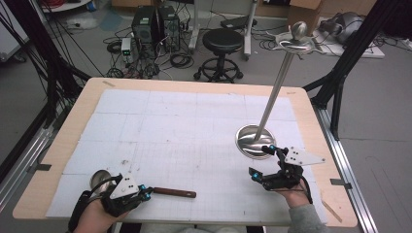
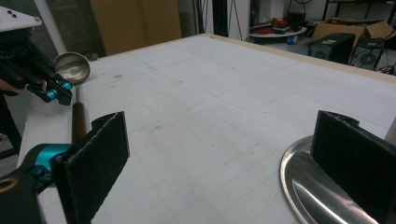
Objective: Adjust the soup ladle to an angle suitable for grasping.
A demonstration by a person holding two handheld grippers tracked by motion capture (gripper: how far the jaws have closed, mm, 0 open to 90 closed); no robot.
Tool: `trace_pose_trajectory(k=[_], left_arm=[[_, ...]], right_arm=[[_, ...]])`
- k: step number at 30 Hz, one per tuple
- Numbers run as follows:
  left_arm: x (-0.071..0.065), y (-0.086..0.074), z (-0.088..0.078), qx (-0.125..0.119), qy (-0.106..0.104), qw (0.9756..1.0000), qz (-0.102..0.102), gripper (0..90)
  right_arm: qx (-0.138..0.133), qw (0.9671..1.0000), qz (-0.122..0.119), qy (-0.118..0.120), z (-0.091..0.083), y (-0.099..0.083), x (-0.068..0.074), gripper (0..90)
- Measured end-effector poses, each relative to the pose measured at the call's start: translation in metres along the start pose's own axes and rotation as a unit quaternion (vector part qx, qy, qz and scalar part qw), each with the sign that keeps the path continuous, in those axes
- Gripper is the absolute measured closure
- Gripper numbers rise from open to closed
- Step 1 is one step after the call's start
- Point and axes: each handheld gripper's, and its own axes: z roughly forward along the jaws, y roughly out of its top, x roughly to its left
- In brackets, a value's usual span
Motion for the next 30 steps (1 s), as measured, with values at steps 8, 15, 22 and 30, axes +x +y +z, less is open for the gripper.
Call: trace_pose_trajectory(k=[8,15,22,30], left_arm=[[0.002,-0.003,0.005,0.017,-0.004,0.9998,0.005,89.6],[0.004,-0.004,0.006,0.018,0.001,0.9998,0.002,89.6],[0.007,-0.002,0.009,0.019,0.008,0.9998,-0.001,89.6],[0.012,0.003,0.017,0.015,0.028,0.9994,-0.015,89.6]], right_arm=[[-0.002,1.0000,0.006,0.001,-0.001,0.000,0.000,3.5],[-0.002,1.0000,0.004,0.001,0.000,0.000,0.000,3.5],[0.000,1.0000,0.004,0.001,0.001,0.000,0.000,3.5],[0.005,1.0000,0.005,0.001,0.002,-0.001,0.000,3.5]])
